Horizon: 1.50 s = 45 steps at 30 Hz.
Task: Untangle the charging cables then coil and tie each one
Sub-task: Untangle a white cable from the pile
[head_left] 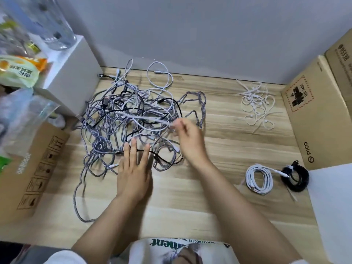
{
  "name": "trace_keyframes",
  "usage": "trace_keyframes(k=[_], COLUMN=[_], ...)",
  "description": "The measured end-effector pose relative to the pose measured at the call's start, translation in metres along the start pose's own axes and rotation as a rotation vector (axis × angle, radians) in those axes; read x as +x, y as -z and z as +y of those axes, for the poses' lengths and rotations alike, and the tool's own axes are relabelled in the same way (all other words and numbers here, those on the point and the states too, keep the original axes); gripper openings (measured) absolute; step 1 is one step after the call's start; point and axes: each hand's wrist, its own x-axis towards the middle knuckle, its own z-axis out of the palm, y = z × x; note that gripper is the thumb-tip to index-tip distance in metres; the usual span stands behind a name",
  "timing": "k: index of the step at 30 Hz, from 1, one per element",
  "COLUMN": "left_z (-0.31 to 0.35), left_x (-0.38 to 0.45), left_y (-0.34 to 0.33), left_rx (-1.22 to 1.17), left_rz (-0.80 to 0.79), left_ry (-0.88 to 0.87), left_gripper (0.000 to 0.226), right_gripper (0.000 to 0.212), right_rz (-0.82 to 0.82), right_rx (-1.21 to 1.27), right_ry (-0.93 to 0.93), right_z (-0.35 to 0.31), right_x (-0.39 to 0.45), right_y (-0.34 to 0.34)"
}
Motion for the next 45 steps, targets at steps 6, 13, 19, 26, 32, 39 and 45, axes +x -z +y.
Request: trace_keyframes(k=[6,13,19,26,32,39,45], left_z=[0.003,0.057,0.107,0.067,0.063,0.085,0.100], left_x=[0.016,0.002,0.013,0.064,0.066,0.037,0.012], left_y=[0.010,0.076,0.099,0.108,0.107,0.101,0.094], left_rx=[0.060,-0.347,-2.156,-2.414,-2.308,-2.232,-2.233], left_rz=[-0.283,-0.116,-0.720,-0.225,-0.357,-0.440,-0.447], left_ry=[0.077,0.082,0.569,0.638,0.604,0.570,0.625], left_gripper=[0.063,0.031,0.027,0.009,0.016,0.016,0.019], right_gripper=[0.028,0.020,0.022,0.021,0.029,0.020,0.036], right_rz=[0.194,0.121,0.065,0.351,0.282,-0.236,-0.055], right_rx=[0.831,0.995,0.879,0.761,0.368,-0.530,0.183], right_ry=[-0.223,-0.227,-0.327,-0.399,-0.573,-0.403,-0.166], right_z=[-0.054,-0.073,-0.069,-0.033,0.011,0.038,-0.011], right_x=[-0.017,-0.052,-0.078,-0.104,-0.105,-0.110,-0.090], right_y=[0.054,0.081,0.084,0.136,0.135,0.105,0.062])
